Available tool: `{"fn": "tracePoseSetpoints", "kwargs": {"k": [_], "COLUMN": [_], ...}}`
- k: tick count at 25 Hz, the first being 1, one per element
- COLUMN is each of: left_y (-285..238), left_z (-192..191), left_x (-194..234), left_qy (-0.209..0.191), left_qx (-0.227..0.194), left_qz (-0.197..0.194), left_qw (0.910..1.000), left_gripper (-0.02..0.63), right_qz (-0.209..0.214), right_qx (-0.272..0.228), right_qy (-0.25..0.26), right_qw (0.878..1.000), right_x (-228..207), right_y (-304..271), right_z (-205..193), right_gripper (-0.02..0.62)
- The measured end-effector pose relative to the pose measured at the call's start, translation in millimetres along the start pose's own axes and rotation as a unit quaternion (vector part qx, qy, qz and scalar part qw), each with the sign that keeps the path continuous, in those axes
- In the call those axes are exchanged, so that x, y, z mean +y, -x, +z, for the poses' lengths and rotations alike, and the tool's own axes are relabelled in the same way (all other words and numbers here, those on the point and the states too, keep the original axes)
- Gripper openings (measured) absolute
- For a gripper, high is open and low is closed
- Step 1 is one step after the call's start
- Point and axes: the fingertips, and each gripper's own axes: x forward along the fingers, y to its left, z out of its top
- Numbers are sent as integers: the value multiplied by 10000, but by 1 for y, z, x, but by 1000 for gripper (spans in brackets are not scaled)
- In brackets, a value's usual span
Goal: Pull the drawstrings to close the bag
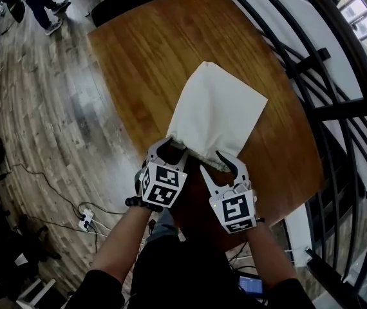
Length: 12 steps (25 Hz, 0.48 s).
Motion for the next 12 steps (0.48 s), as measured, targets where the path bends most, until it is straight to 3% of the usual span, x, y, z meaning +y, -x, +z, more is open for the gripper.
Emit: {"fn": "tracePoseSetpoints", "kwargs": {"k": [2, 5, 8, 9, 11, 12], "left_y": [2, 2, 3, 4, 4, 4], "left_z": [0, 1, 0, 0, 1, 1], "left_x": [2, 2, -1, -2, -2, -1], "left_qy": [152, 244, 132, 122, 139, 144], "left_qx": [-56, -117, -88, -85, -95, -107], "left_qz": [-106, -244, -266, -282, -333, -359], "left_qw": [9998, 9993, 9995, 9995, 9993, 9992], "left_gripper": [170, 169, 169, 169, 167, 166], "right_qz": [-17, -117, -149, -171, -208, -172], "right_qx": [154, 230, 223, 218, 155, 111], "right_qy": [270, 655, 601, 506, 200, -15], "right_qw": [9995, 9975, 9978, 9983, 9995, 9998], "right_x": [2, 2, 0, -2, -7, -11], "right_y": [-7, -15, -21, -23, -26, -26], "right_z": [-4, -5, -2, -1, 2, 4], "right_gripper": [204, 215, 202, 187, 73, 58]}}
